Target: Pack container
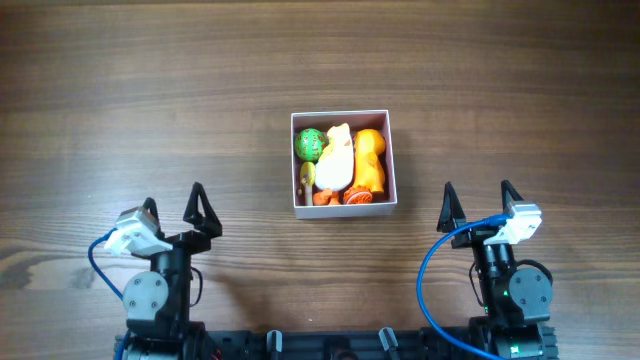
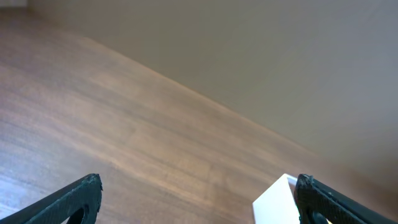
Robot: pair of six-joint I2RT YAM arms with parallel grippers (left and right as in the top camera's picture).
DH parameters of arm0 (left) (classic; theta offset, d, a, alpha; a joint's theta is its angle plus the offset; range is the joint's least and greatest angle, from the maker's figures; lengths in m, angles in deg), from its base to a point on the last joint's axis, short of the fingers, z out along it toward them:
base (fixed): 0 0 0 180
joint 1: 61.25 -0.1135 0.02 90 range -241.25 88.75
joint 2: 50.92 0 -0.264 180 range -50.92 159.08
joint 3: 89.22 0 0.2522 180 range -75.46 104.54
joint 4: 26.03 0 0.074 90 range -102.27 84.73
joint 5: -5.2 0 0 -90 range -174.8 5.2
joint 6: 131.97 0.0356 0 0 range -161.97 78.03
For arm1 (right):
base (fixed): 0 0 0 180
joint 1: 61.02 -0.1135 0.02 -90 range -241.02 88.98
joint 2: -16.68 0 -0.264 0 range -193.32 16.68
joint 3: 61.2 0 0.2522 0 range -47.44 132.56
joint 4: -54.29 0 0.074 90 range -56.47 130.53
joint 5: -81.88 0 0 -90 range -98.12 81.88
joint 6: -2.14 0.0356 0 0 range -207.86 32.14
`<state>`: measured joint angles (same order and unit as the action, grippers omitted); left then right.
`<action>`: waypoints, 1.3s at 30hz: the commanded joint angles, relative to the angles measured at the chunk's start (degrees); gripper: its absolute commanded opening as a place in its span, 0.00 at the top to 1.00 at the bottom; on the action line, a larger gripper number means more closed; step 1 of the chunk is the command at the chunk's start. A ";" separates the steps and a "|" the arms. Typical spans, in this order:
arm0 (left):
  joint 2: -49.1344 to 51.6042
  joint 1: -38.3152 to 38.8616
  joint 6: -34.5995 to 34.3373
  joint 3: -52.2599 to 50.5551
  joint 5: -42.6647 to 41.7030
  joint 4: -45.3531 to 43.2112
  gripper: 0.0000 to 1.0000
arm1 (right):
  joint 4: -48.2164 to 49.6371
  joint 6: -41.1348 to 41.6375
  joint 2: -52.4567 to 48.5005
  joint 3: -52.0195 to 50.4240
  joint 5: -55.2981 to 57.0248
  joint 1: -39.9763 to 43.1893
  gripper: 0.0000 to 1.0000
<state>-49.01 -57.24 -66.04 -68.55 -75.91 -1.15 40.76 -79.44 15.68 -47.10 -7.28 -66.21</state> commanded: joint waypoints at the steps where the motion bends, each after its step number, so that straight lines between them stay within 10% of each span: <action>1: -0.81 -0.44 1.42 -2.60 -0.63 -0.22 0.00 | 0.20 -0.76 0.57 -0.04 -0.94 0.02 0.00; 17: -1.29 -2.10 26.95 -3.50 -1.84 -0.42 0.00 | 0.22 -0.79 0.57 -0.04 -0.94 0.02 0.00; 39: -1.20 -2.10 26.45 -3.50 -2.86 -0.24 0.00 | 0.20 -0.76 0.57 -0.04 -0.94 0.02 0.00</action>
<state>-49.49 -58.86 -40.69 -71.39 -77.84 -1.20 40.76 -79.44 15.68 -47.10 -7.28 -66.21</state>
